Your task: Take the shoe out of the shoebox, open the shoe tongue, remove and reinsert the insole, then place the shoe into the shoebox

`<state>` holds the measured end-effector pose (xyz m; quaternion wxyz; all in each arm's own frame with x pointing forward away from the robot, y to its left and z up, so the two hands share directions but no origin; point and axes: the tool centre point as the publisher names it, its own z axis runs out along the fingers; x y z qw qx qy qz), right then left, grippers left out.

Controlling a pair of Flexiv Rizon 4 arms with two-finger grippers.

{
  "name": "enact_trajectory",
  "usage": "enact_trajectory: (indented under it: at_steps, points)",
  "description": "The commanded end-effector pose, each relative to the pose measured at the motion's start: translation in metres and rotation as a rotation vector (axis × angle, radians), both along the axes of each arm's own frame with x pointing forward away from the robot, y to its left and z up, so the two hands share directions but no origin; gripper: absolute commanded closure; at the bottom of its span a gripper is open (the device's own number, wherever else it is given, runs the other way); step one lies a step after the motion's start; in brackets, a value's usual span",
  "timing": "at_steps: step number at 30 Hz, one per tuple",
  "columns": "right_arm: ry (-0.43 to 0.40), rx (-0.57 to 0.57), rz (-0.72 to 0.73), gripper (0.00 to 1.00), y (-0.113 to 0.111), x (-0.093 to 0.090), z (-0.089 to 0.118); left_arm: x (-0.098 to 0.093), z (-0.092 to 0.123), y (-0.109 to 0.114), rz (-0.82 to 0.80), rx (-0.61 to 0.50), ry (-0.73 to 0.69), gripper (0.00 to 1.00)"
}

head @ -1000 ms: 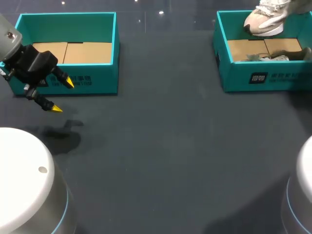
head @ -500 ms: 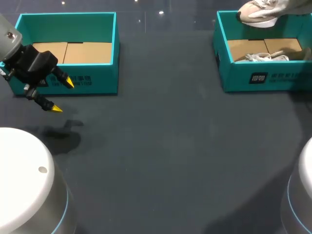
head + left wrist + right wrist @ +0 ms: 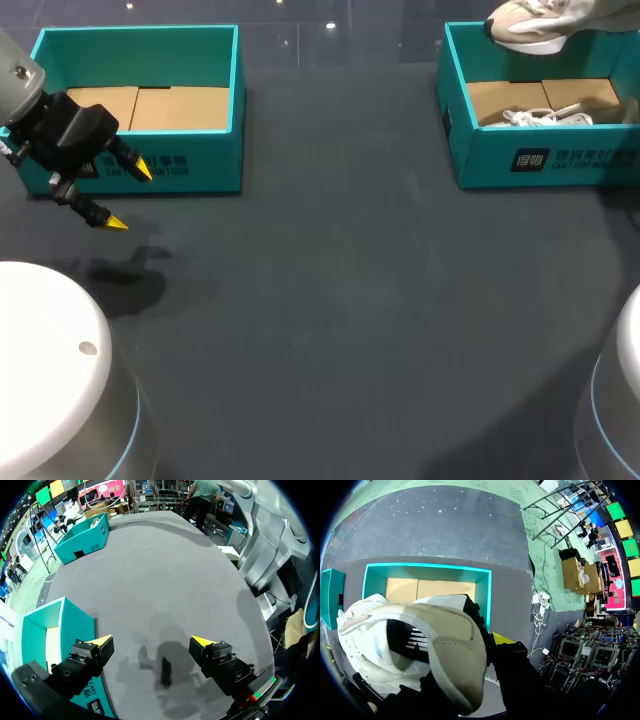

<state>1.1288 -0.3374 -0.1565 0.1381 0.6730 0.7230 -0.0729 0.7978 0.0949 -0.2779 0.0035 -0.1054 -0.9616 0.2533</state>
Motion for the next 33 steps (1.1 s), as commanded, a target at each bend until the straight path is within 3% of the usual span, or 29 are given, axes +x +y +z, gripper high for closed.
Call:
enact_trajectory:
  at_steps: [1,3,10,20,33]
  points:
    - [-0.010,0.063,-0.109,1.00,-0.015,0.000,-0.020,0.000,0.000,0.000,-0.001,0.003,0.000,0.00]
    - [-0.037,0.128,-0.147,1.00,-0.021,-0.002,-0.031,0.000,0.000,0.000,-0.001,0.003,0.000,0.00]
    - [-0.094,0.148,-0.221,1.00,-0.026,-0.005,-0.057,0.000,0.000,0.000,-0.001,0.003,0.000,0.00]
    - [-0.096,0.115,-0.183,1.00,-0.011,-0.003,-0.062,0.000,0.000,0.000,-0.001,0.003,0.000,0.00]
    - [-0.079,0.116,-0.181,1.00,-0.011,-0.003,-0.065,0.000,0.000,0.000,-0.001,0.003,0.000,0.00]
